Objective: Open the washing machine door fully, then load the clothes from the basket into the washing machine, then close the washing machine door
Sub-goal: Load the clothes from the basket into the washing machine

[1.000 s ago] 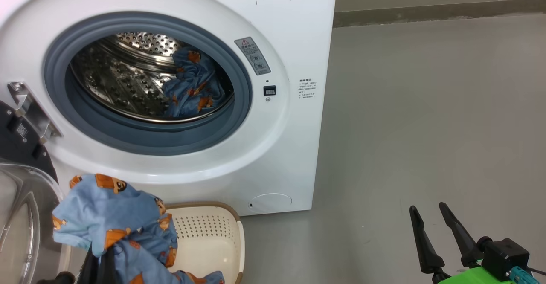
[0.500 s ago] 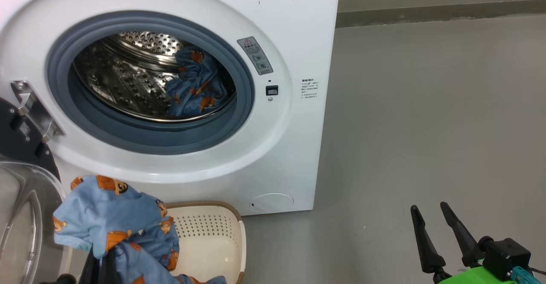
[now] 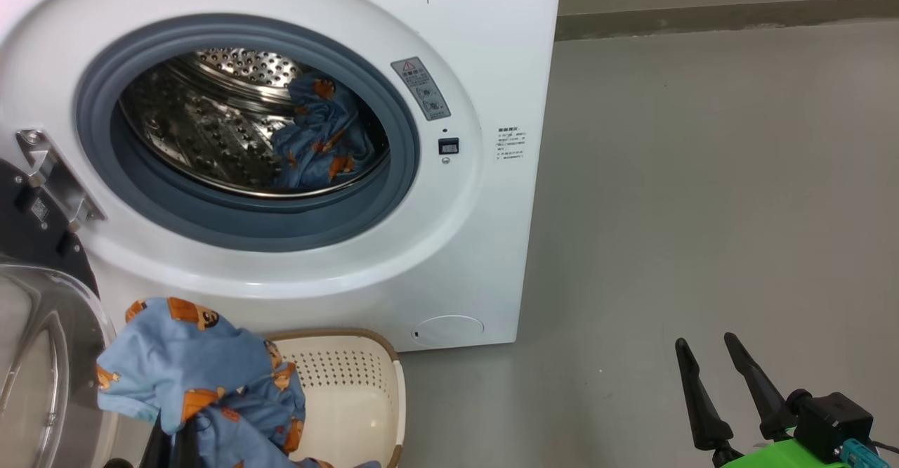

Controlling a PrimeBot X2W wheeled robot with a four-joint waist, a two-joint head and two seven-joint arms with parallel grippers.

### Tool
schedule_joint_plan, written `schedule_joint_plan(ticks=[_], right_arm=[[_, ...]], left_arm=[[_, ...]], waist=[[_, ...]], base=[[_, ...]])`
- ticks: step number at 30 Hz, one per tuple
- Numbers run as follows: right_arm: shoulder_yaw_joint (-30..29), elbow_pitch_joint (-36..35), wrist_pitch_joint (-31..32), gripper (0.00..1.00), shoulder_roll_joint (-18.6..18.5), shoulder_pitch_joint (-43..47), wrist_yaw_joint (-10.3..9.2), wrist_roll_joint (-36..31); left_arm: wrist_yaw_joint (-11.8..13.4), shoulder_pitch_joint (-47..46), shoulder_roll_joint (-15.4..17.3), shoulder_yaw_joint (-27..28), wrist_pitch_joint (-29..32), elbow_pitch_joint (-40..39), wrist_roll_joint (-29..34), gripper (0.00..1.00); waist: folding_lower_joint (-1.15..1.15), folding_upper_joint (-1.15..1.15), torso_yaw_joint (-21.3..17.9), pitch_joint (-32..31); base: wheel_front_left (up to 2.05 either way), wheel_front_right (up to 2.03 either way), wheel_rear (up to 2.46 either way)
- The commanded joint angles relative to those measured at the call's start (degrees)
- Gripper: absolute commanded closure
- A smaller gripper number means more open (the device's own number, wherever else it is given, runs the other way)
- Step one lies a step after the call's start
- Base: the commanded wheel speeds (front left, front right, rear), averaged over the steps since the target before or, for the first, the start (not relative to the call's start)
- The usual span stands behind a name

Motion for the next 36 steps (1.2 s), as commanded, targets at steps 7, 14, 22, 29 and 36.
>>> schedule_joint_plan(ticks=[7, 14, 22, 29, 36], right_arm=[[1.74, -1.52, -0.28, 0.00, -0.83, -0.92, 0.17, -0.70], [1.94, -2.09, -0.28, 0.00, -1.01, -1.94, 0.17, -0.79], [3.08, -2.70, -0.28, 0.00, -0.83, -4.88, 0.17, -1.07], [3.82, -2.58, -0.28, 0.00, -0.32, -7.12, 0.17, -1.18], [4.01, -2.71, -0.28, 0.00, 0.19, -8.87, 0.17, -1.04]], left_arm=[[0.77, -2.27, 0.29, 0.59, -0.79, -1.32, 0.06, 1.00], [0.99, -5.76, 0.16, 0.33, -0.79, -0.63, -0.35, 1.00], [-0.07, -15.16, 0.31, 0.73, -0.79, 1.60, 0.01, 1.00], [-1.07, -24.27, 2.21, 1.83, -0.79, 4.48, 1.12, 1.00], [-1.76, -34.37, 4.54, 2.52, -0.79, 10.40, 1.52, 1.00]], waist=[[0.00, 0.00, -0.12, 1.71], [0.00, 0.00, -0.38, 5.73], [0.00, 0.00, -1.65, 11.10], [0.00, 0.00, -3.35, 14.44], [0.00, 0.00, -5.56, 18.35]], base=[[0.00, 0.00, 0.00], [0.00, 0.00, 0.00], [0.00, 0.00, 0.00], [0.00, 0.00, 0.00], [0.00, 0.00, 0.00]])
